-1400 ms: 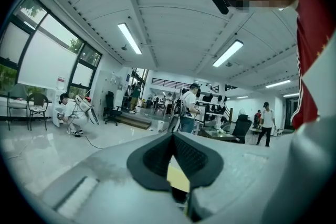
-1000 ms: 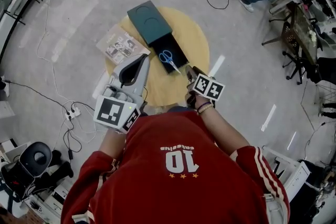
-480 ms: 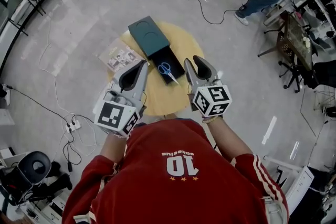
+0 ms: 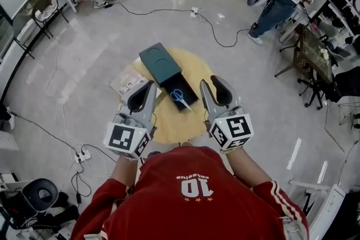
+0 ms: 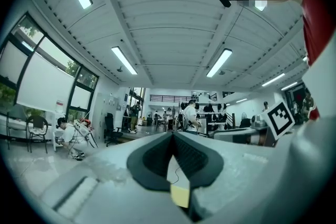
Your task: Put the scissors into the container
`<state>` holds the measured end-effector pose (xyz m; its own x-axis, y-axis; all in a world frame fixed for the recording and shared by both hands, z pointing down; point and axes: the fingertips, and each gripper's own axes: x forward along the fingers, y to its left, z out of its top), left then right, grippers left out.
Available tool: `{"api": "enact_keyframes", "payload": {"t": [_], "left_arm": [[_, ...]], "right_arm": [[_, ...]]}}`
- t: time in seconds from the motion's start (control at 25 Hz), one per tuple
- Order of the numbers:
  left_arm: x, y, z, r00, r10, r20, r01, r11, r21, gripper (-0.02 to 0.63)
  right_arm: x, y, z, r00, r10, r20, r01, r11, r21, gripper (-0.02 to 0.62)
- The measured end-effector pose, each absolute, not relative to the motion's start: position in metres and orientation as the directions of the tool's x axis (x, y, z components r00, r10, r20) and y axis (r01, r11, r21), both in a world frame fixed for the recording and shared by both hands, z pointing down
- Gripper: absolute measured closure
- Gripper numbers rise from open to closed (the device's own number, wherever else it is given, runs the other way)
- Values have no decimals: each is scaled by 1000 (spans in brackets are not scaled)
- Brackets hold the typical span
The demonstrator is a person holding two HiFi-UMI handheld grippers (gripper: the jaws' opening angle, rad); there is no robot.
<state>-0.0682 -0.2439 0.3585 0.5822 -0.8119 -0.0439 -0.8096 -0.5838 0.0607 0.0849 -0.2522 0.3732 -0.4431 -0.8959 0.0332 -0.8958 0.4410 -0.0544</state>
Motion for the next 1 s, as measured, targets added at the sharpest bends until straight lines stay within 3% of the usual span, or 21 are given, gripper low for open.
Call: {"api": "enact_keyframes", "payload": {"t": [0.16, 0.48, 1.0], "left_arm": [[-69, -241, 352, 564, -823, -66, -821, -568, 53, 604], [-86, -238, 345, 522, -849, -79, -851, -525, 18, 604], [-89, -231, 344, 528, -845, -88, -847, -531, 24, 604]], "right_arm": [[93, -247, 366, -414, -910, 18, -910, 413, -39, 503], [101, -246, 355, -352, -936, 4, -936, 352, -23, 607], [83, -243, 350, -375, -927, 3, -927, 375, -30, 609]]}}
